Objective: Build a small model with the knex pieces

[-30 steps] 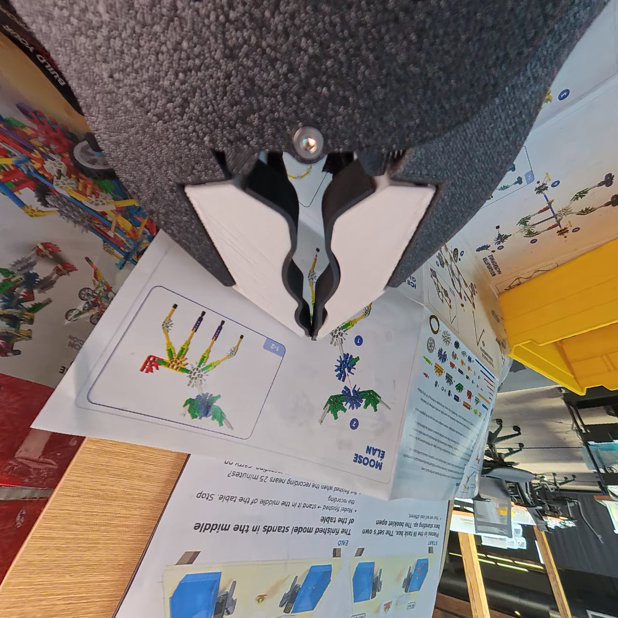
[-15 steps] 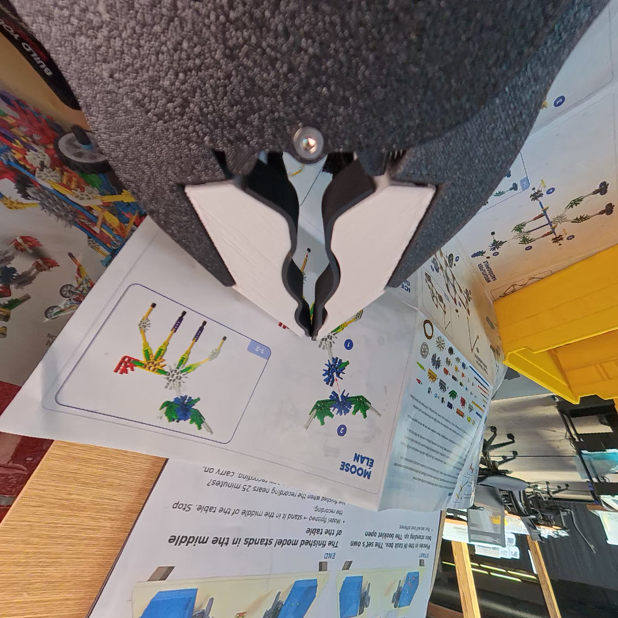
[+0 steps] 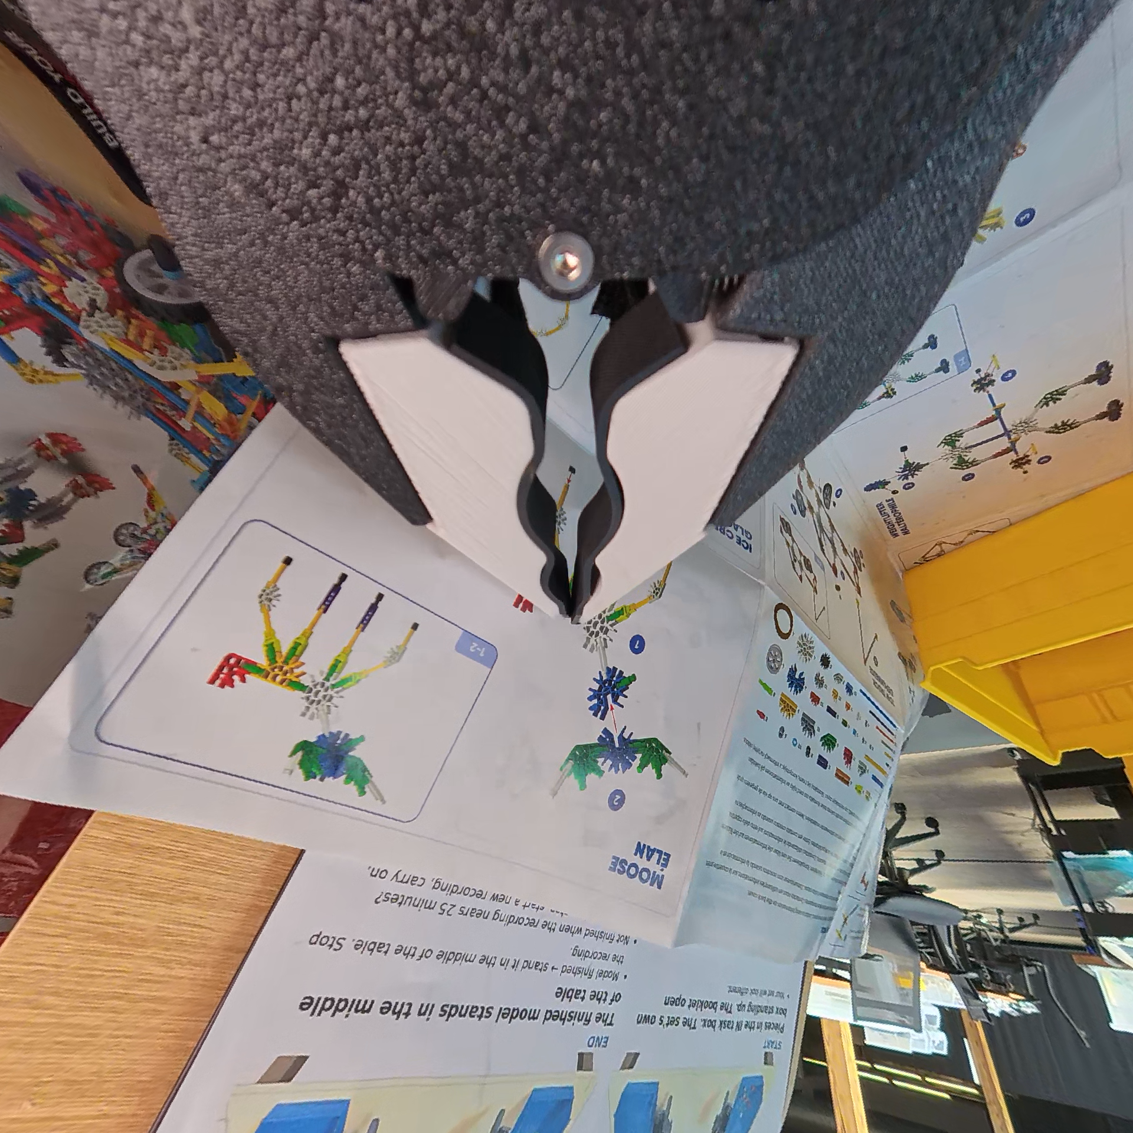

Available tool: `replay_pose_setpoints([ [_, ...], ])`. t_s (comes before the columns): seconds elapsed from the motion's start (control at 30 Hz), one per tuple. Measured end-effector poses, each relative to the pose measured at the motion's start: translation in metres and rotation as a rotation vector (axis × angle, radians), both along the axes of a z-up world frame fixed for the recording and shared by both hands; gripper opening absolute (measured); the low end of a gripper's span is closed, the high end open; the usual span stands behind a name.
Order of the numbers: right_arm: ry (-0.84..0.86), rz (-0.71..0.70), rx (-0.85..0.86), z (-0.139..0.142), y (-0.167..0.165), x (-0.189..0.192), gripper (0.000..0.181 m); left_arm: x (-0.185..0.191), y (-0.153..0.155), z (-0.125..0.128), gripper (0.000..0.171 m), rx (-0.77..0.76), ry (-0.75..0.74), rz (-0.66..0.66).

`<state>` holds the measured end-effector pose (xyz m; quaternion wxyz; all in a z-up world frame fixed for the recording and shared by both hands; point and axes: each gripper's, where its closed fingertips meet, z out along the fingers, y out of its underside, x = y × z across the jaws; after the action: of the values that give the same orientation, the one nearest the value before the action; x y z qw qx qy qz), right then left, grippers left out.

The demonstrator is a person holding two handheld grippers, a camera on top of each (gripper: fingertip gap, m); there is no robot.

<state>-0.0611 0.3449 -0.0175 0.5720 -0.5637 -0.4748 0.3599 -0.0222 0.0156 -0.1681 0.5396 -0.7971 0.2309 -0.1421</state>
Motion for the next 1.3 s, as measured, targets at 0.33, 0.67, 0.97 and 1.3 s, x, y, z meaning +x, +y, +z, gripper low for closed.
replay_pose_setpoints([
  [0.33, -0.013, 0.009, -0.004, -0.003, -0.001, -0.001, 0.0, 0.0, 0.0, 0.0, 0.025, -0.001, 0.0, -0.001],
  [0.67, 0.0, 0.002, -0.007, -0.001, 0.0, -0.001, 0.0, 0.0, 0.0, 0.0, 0.025, -0.001, 0.0, -0.001],
  [0.97, 0.03, -0.078, 0.0, 0.001, 0.008, -0.002, 0.0, 0.0, 0.0, 0.0, 0.025, 0.0, 0.0, -0.002],
  [1.3, 0.076, -0.119, -0.072, -0.001, 0.015, -0.002, 0.0, -0.001, -0.001, 0.0, 0.025, 0.0, 0.005, 0.0],
])
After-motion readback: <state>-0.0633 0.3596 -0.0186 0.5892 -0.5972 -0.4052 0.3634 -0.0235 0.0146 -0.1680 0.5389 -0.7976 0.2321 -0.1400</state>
